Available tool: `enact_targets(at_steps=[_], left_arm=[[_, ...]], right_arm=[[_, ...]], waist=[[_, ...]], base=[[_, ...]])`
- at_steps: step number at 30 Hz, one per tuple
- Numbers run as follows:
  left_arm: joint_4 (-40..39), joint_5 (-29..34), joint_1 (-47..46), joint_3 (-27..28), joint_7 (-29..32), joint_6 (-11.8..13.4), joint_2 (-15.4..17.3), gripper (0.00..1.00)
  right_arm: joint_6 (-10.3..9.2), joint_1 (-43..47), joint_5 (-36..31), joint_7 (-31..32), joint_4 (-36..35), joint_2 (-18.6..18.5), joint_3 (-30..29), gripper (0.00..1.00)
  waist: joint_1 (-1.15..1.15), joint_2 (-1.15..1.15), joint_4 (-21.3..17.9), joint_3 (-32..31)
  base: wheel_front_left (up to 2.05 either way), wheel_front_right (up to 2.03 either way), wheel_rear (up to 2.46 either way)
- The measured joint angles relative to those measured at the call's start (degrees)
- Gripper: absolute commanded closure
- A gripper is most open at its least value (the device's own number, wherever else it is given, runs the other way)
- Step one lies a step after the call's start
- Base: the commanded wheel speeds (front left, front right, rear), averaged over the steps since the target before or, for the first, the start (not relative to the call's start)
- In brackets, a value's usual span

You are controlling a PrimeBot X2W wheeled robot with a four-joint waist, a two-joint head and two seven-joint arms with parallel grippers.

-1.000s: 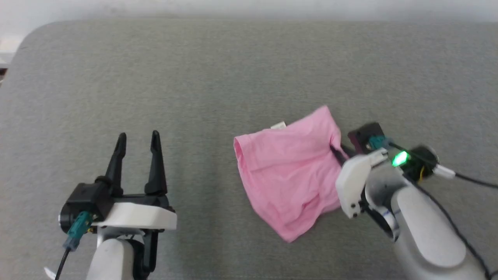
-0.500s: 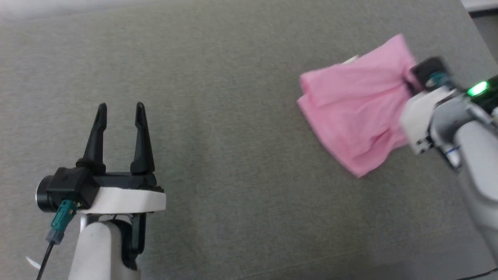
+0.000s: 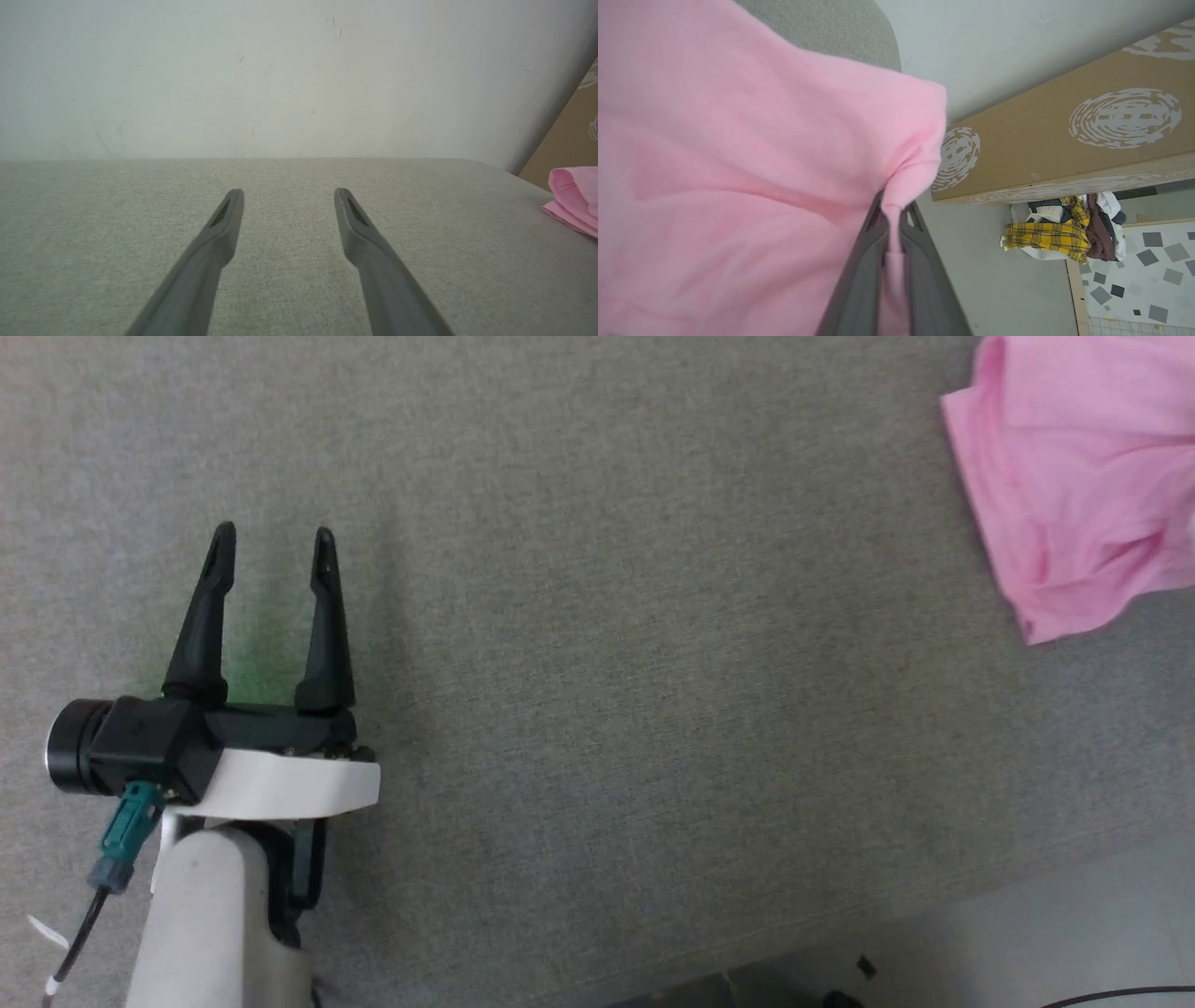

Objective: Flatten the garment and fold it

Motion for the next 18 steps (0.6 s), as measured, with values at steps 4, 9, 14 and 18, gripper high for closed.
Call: enact_targets(at_steps=[4,9,14,18], left_arm=[[-0.05,0.00,-0.19,-0.12,0.01,-0.34,0.63,0.00],[0.94,-0.14,-0.33,-0.54,-0.01,-0.38,0.78,0.00],[3.36,-0.92,-0.37,-1.29,-0.01,-0.38,-0.21,0.00],[5.20,-2.44,-0.30,-1.91,-0.03,-0.38,-1.82,0.00]], right_arm=[[0.00,-1.52,-3.52,-1.74,1.61,-0.33,-6.04,1.00],[0.00,-2.00,-6.67,-3.32,2.63,0.25,-13.22,0.00],[-0.01,-1.50,-8.11,-6.70,2.71,1.64,-18.18,0.00],[-0.01,0.94,-5.73,-11.88,2.31,3.68,-19.78,0.00]], waist=[[0.00,0.00,0.59,2.40],[-0.01,0.00,2.21,2.99],[-0.02,0.00,3.26,0.69],[-0.02,0.00,4.08,-2.60]], base=[[0.00,0.00,0.00],[0.00,0.00,0.00],[0.00,0.00,0.00],[0.00,0.00,0.00]])
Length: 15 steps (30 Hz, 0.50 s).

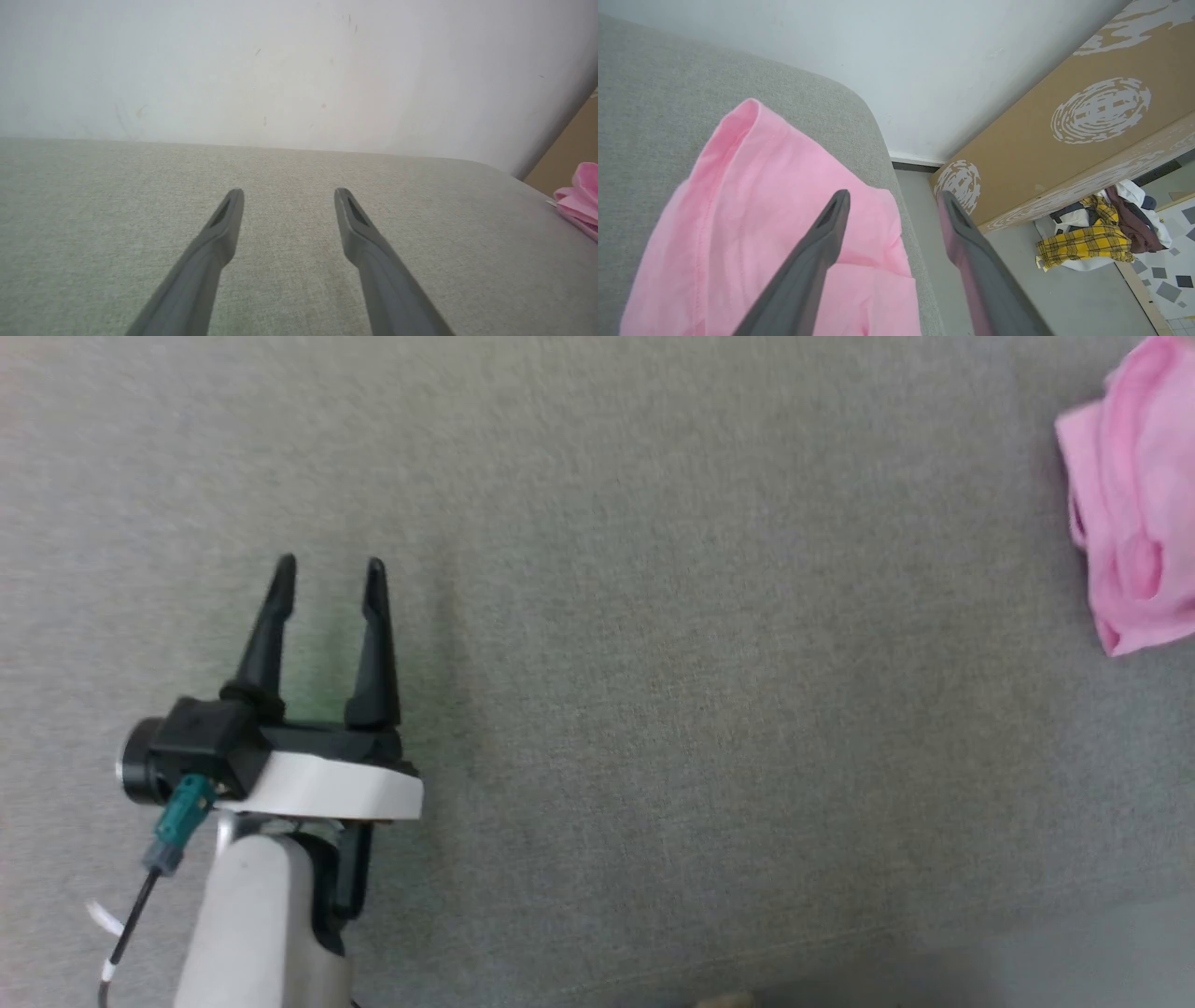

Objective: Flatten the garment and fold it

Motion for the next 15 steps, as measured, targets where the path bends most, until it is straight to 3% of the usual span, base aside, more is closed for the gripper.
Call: enact_targets(at_steps=[4,7,15], left_arm=[[1.65,-1.30,0.81,-0.81,0.00,0.04,-1.00,0.00],[2.80,-2.19,2.20,-1.22,-0.03,0.33,-1.44,0.00],[4.70,-3.36,5.23,-2.69,-0.05,1.60,-1.79,0.00]], right_arm=[[0.00,3.88,4.35,-4.24,-1.81,1.46,0.26,0.00],[-0.07,6.97,11.65,-5.82,-4.95,4.00,1.88,0.00],[-0.01,21.49,23.91,-6.48,-21.45,7.44,9.18,0.00]], waist=[[0.00,0.00,1.18,-3.95],[0.00,0.00,2.29,-7.09],[-0.01,0.00,6.25,-14.83]], base=[[0.00,0.00,0.00],[0.00,0.00,0.00],[0.00,0.00,0.00]])
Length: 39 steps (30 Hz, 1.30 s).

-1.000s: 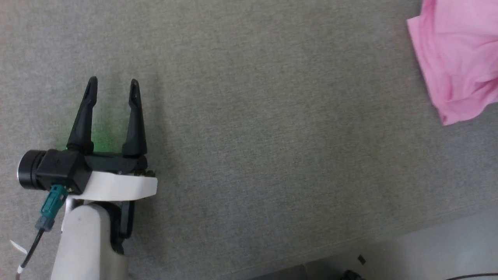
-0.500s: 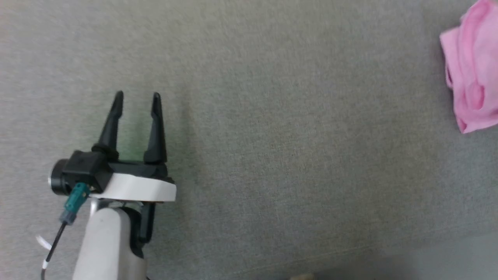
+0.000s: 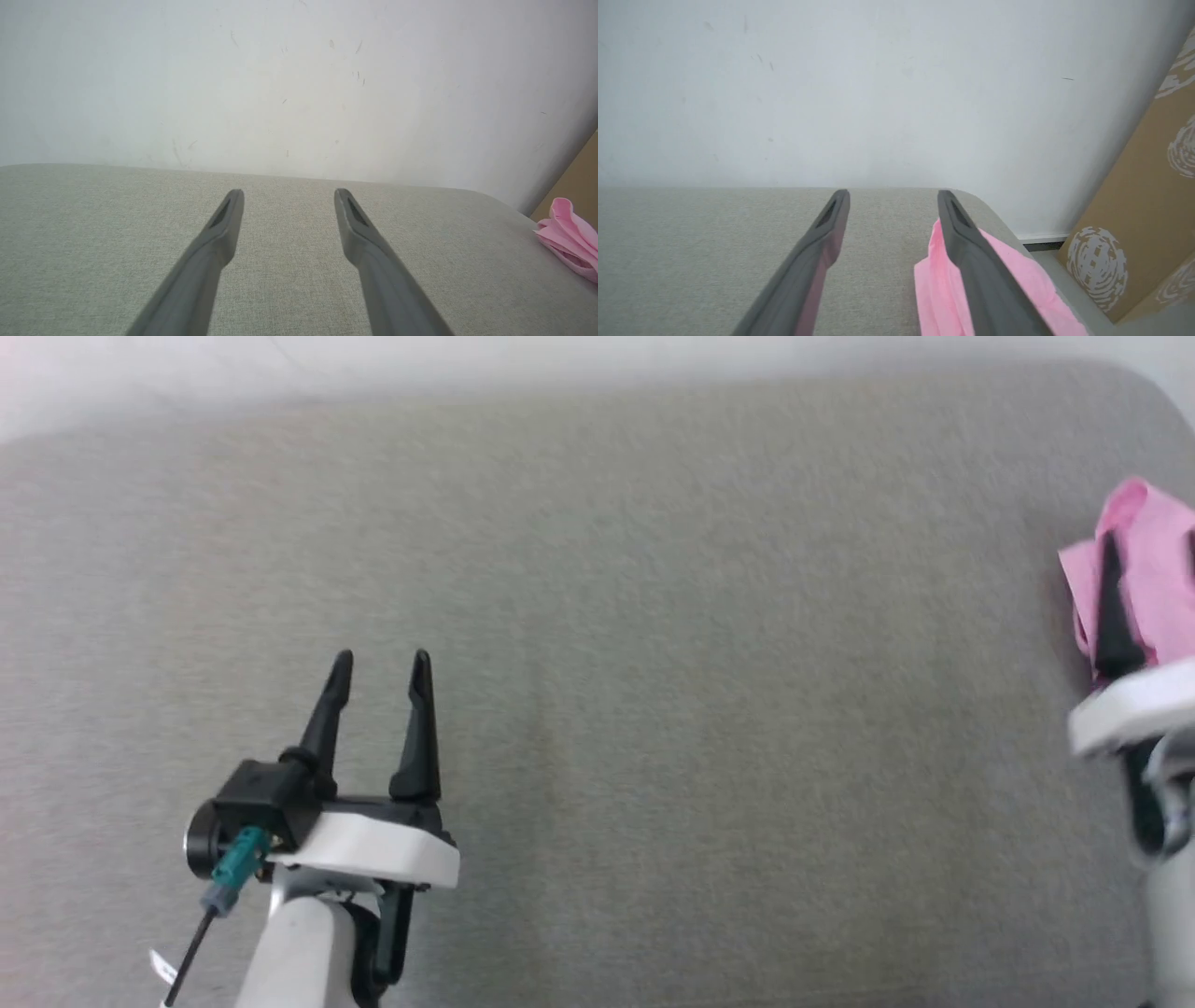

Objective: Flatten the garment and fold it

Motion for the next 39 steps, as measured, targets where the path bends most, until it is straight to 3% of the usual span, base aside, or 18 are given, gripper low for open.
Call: enact_targets(at_steps=[8,15,25,39], left_arm=[[0.85,-0.49,2.19,-0.96,0.00,1.01,-0.05,0.00],[1.47,-0.38,3.78,-1.01,0.00,1.11,-0.07,0.00],[2.86,1.18,6.26,-1.62,0.00,1.15,-0.07,0.00],[3.55,1.05,8.47,-1.89,0.00,1.49,-0.08,0.00]], right_arm=[[0.00,13.73,1.52,1.97,-15.26,5.95,3.36,0.00],[0.00,22.49,0.73,3.69,-21.87,9.26,5.22,0.00],[0.00,29.99,0.35,3.76,-24.26,10.51,5.59,0.00],[0.00,31.67,2.11,3.78,-24.49,10.56,5.97,0.00]], waist=[[0.01,0.00,4.59,-5.80],[0.01,0.00,8.13,-9.00],[0.01,0.00,10.27,-11.76],[0.02,0.00,10.30,-12.92]], base=[[0.00,0.00,0.00],[0.00,0.00,0.00],[0.00,0.00,0.00],[0.00,0.00,0.00]])
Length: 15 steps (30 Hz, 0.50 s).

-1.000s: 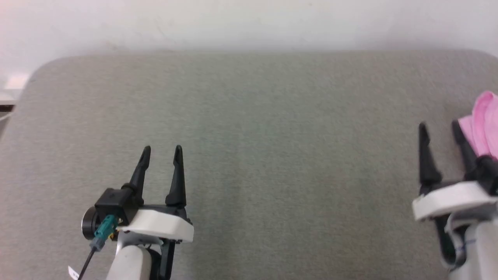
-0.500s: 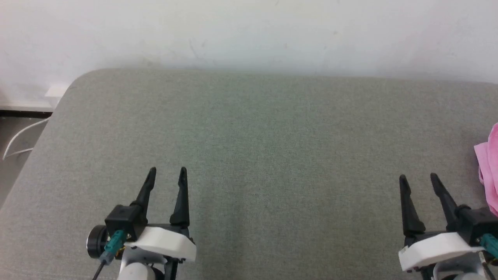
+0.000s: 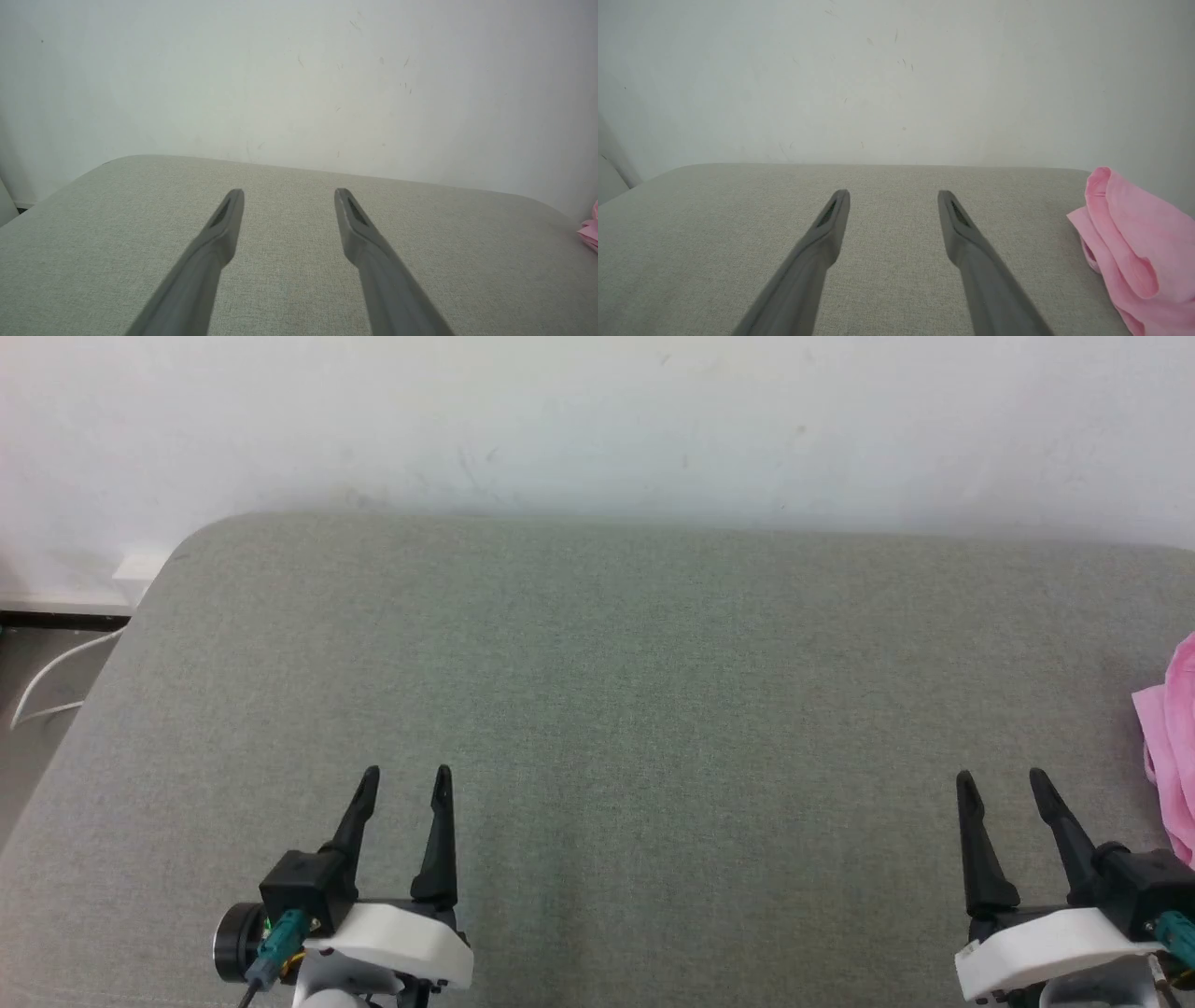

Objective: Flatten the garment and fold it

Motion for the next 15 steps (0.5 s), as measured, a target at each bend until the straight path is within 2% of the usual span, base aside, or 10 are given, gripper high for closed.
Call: enact_targets(at_steps=[4,5,15], left_arm=[[0.21,-0.11,0.00,-0.23,0.00,0.10,0.00,0.00],[0.21,-0.20,-0.02,-0.26,0.03,0.10,0.00,1.00],[0.20,-0.19,-0.07,-0.24,0.10,0.09,0.00,1.00]], right_arm=[[0.00,0.01,0.16,-0.01,0.03,0.00,0.03,0.00],[0.00,0.00,0.23,-0.01,0.07,-0.01,0.03,1.00],[0.00,0.00,0.22,-0.01,0.09,-0.03,0.02,1.00]], waist=[[0.00,0.00,0.04,0.11],[0.00,0.00,0.04,0.14],[0.00,0.00,0.00,0.16]], base=[[0.00,0.00,0.00],[0.00,0.00,0.00],[0.00,0.00,0.00]])
